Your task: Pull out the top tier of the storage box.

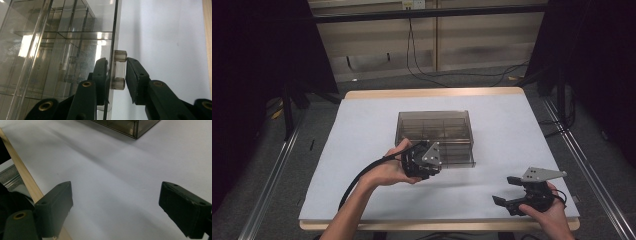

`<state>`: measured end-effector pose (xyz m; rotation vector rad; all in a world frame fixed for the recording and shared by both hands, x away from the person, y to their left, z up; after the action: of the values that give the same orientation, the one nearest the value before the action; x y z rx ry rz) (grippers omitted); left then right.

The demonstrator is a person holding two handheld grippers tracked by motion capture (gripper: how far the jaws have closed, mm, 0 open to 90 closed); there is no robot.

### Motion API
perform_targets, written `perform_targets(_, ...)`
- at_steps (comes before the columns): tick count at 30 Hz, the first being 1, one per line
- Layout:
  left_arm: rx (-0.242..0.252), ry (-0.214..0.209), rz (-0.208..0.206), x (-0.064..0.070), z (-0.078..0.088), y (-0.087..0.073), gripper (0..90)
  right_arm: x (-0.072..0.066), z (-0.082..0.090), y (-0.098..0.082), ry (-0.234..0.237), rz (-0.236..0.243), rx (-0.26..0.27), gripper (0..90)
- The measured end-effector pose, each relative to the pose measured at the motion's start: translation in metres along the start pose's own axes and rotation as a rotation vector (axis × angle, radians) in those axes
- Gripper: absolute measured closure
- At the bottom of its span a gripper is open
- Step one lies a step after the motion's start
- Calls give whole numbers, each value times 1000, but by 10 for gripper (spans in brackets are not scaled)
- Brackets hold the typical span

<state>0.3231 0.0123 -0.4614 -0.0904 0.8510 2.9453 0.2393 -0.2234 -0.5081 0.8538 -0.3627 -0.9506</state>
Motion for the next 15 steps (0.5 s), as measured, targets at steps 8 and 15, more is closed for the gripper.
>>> perform_targets(8,-17,-15,-5,3,1,0,714,0,0,0,0,1,0,121)
perform_targets(15,-22,-23,-14,4,1,0,719,0,0,0,0,2,3,121)
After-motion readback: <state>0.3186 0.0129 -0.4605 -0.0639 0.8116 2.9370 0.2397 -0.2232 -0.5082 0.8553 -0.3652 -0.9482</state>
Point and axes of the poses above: each handheld gripper's, and its own axes: z roughly backward along the jaws, y roughly out of its top, x roughly to its right, the point moved 8 cm from there along -z, roughly forward along the jaws, and after that the axes turned 8 degrees about -y, right-handed, at the moved point
